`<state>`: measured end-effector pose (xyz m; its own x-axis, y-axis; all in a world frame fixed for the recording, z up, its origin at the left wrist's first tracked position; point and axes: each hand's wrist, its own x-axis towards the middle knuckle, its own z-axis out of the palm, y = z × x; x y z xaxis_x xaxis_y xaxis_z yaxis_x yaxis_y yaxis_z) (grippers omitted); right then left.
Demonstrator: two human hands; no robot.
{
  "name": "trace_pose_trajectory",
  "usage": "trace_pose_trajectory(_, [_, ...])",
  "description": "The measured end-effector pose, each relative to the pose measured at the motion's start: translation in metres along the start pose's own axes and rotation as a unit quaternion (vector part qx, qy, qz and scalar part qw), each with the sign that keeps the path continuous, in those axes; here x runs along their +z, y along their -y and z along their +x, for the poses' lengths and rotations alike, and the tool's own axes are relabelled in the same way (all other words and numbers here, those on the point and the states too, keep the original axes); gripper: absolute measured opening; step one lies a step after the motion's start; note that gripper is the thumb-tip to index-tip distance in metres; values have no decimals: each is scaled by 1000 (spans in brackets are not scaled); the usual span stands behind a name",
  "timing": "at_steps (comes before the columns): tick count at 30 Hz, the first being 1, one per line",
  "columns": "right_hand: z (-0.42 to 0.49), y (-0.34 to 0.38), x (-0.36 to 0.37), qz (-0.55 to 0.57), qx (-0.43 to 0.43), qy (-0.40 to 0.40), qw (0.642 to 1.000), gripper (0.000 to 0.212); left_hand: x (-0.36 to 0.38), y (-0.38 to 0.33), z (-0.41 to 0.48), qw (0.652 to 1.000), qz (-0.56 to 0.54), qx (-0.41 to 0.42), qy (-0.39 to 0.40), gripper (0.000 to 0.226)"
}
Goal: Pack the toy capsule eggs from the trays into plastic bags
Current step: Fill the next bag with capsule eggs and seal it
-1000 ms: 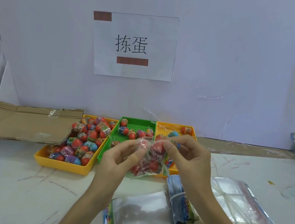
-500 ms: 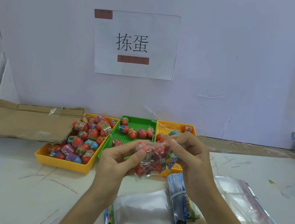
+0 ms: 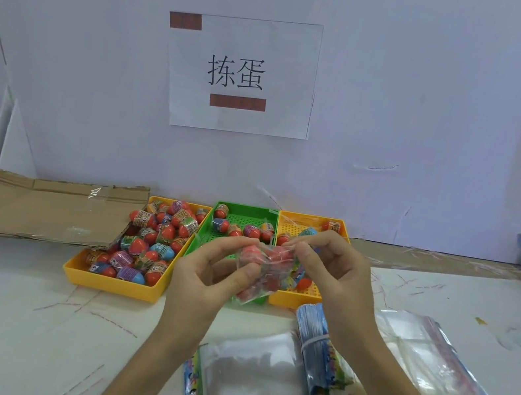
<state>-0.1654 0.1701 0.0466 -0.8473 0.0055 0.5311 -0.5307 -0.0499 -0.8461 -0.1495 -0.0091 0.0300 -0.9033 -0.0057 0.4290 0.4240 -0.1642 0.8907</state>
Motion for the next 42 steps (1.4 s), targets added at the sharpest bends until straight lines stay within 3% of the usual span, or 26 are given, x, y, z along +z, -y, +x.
trace_pose_trajectory(6, [-1,2,-3,-19,-36,73,997,25,-1,1,1,1000,15,13,-17,31])
trace_pose_trajectory(12, [-2,-9,1,-130,-117,8,985,2,-2,4,2,997,72,28,-23,32])
trace_pose_trajectory(27, [-4,-10,5,-132,-92,10,987,8,1,1,-1,994,85,8,65,43])
trace_pose_trajectory(31, [-4,-8,5,-128,-87,9,988,10,5,0,-5,991,110,42,66,35])
trace_pose_trajectory(39, [-2,-5,2,-86,-20,13,996,22,3,3,-4,989,106,45,96,29])
trace_pose_trajectory(42, [0,-7,2,-50,53,32,997,26,3,6,-4,989,107,31,96,38])
